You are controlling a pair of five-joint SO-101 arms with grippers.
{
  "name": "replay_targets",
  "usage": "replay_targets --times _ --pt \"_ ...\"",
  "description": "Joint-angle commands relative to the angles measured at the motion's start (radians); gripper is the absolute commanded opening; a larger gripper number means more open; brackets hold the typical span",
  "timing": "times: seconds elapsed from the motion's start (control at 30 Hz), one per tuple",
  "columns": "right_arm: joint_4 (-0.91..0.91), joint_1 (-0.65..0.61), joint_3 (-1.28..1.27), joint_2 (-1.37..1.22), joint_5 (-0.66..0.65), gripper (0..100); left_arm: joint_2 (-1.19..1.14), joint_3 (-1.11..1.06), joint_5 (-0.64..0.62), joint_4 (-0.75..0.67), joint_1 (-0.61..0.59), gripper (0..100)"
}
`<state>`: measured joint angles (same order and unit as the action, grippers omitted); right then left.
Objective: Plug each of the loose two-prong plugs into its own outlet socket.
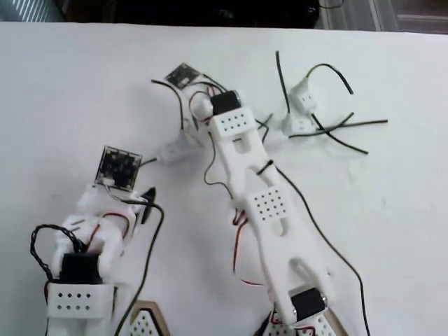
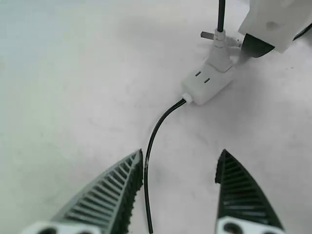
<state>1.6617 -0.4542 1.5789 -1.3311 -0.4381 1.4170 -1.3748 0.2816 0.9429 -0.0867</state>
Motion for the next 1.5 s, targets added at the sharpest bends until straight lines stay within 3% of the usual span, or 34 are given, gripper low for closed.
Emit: replay_targets --times 0.0,0.2,0.4,0.7,0.8,0.93,1.23,1.33,1.47 --pt "0.056 -0.001 0.091 0.058 -0.005 1.7 0.013 0.005 -0.002 -0.021 -0.008 24" --pt "0.061 -0.001 0.071 0.160 0.006 1.7 0.013 0.005 -0.002 -0.021 -0.008 24" --pt "0.064 0.007 0.028 0.317 0.140 1.7 0.013 -0.005 -0.002 -0.029 -0.005 24" --pt "0.061 0.010 -0.387 0.634 0.301 1.7 0.013 -0.006 -0.002 -0.038 -0.008 24" --pt "0.042 0.010 -0.508 0.693 0.252 1.7 0.013 -0.006 -0.002 -0.038 -0.008 24" --pt "-0.027 0.012 -0.631 0.680 0.071 4.2 0.013 -0.006 -0.002 -0.038 -0.008 24" --pt "-0.243 -0.007 -0.695 0.504 0.006 34.2 0.013 -0.006 -0.002 -0.038 -0.008 24" --pt "-0.309 -0.012 -0.695 0.440 -0.100 34.3 0.013 -0.006 -0.002 -0.037 -0.008 24" --pt "-0.415 -0.007 -0.695 0.386 -0.140 31.3 0.013 -0.006 -0.002 -0.037 -0.008 24"
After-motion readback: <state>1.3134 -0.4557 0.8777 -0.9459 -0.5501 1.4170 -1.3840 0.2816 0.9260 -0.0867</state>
